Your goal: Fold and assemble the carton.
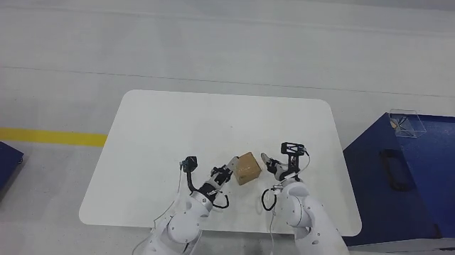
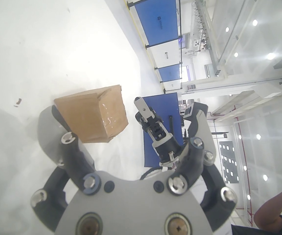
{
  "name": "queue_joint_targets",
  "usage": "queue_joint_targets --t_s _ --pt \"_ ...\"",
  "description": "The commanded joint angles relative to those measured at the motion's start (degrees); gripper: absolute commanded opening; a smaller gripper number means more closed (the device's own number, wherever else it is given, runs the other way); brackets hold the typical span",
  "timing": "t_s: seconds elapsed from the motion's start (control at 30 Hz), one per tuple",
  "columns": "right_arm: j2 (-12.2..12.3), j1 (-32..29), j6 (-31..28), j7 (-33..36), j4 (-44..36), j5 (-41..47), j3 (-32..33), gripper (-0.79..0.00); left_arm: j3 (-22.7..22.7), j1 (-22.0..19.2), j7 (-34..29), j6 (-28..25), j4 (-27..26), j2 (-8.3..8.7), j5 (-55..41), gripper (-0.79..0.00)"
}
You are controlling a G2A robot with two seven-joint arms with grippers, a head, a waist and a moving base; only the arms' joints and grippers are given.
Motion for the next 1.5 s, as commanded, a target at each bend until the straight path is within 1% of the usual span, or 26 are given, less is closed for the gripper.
queue_joint_targets --t_s 0.0,0.07,0.13,0.17,0.23,0.27,0.37,0.5,0.67,0.73,0.83,0.87,0.9,0.93,1.0,1.03,1.07,1.1,1.2,1.23,1.37,1.47 --pt "-0.2 2.3 0.7 0.8 3.0 -0.7 -1.0 0.000 1.1 -1.0 3.3 -0.8 0.2 0.44 14.5 0.000" --pt "-0.3 4.8 0.9 1.2 6.1 -2.2 -2.0 0.000 1.7 -2.0 1.4 -4.5 1.5 1.08 21.8 0.000" --pt "-0.5 7.4 0.6 1.6 9.2 -3.0 -3.1 0.000 1.4 -3.0 0.9 -9.8 2.3 1.91 29.1 0.000" --pt "-0.6 8.7 0.2 1.9 10.7 -3.4 -3.7 0.000 1.2 -3.6 0.9 -11.5 2.9 2.43 35.0 0.000" --pt "-0.8 10.8 -1.3 2.0 13.3 -4.0 -5.1 0.000 1.3 -3.6 3.8 -11.8 3.3 3.00 43.1 0.000" --pt "-0.9 11.8 -2.4 2.2 14.4 -4.1 -5.8 0.000 1.7 -3.5 4.3 -12.2 3.3 3.21 46.3 0.000" --pt "-1.2 14.1 -5.1 2.2 17.1 -5.0 -7.8 0.000 2.3 -3.0 4.2 -11.7 2.8 3.70 52.7 0.000" --pt "-1.8 16.5 -7.7 2.5 19.4 -5.8 -10.7 0.000 3.5 -2.4 3.7 -7.9 2.8 4.02 60.3 0.000" --pt "-2.5 17.6 -7.0 1.4 20.4 -5.7 -12.9 0.000 5.1 -2.1 3.8 -4.8 2.9 4.03 65.0 0.000" --pt "-2.5 17.5 -6.9 0.9 20.3 -4.9 -12.6 0.000 5.4 -2.5 4.1 -4.3 3.2 3.96 65.5 0.000" --pt "-2.4 16.6 -5.0 -0.4 19.7 -3.9 -11.2 0.000 6.2 -3.3 4.8 -2.7 4.2 3.82 67.3 0.000" --pt "-2.3 16.1 -4.2 -0.9 19.2 -3.4 -10.5 0.000 6.3 -3.5 5.2 -2.4 4.5 3.75 67.3 -0.197" --pt "-2.2 15.5 -3.3 -1.4 18.6 -2.9 -9.7 0.000 6.5 -3.7 5.4 -2.1 4.9 3.71 67.6 -0.372" --pt "-2.1 14.8 -2.1 -2.2 17.7 -2.5 -8.6 0.000 6.6 -3.9 5.3 -1.4 5.3 3.67 68.1 -0.431" --pt "-1.8 12.6 0.3 -4.1 15.4 -2.1 -6.3 0.000 7.0 -4.2 5.6 -1.3 5.8 3.54 67.9 -0.480" --pt "-1.6 11.3 0.8 -4.7 13.9 -1.8 -5.4 0.000 7.0 -4.3 5.6 -1.3 6.1 3.50 67.6 -0.533" --pt "-1.3 9.9 1.2 -5.3 12.4 -1.3 -4.1 0.000 7.1 -4.5 5.6 -0.9 6.4 3.48 68.0 -0.542" --pt "-1.1 8.5 1.3 -5.7 10.6 -0.6 -2.8 0.000 7.3 -4.5 5.7 -0.6 6.6 3.44 68.2 -0.585" --pt "-0.5 4.2 -0.2 -5.9 5.8 1.0 0.5 0.000 7.7 -4.8 5.9 -0.1 7.3 3.29 68.1 -0.763" --pt "-0.3 2.9 -0.5 -6.1 4.4 1.2 1.3 0.000 7.8 -4.9 5.9 0.0 7.4 3.25 68.1 -0.785" --pt "0.1 -1.3 -1.6 -7.2 0.1 2.5 3.1 0.000 7.6 -4.5 6.3 0.0 6.9 3.18 66.8 -0.785" --pt "0.1 -4.0 -2.2 -9.7 -2.7 5.7 4.5 0.000 6.5 -3.0 7.9 -1.3 4.5 3.13 61.2 -0.785"
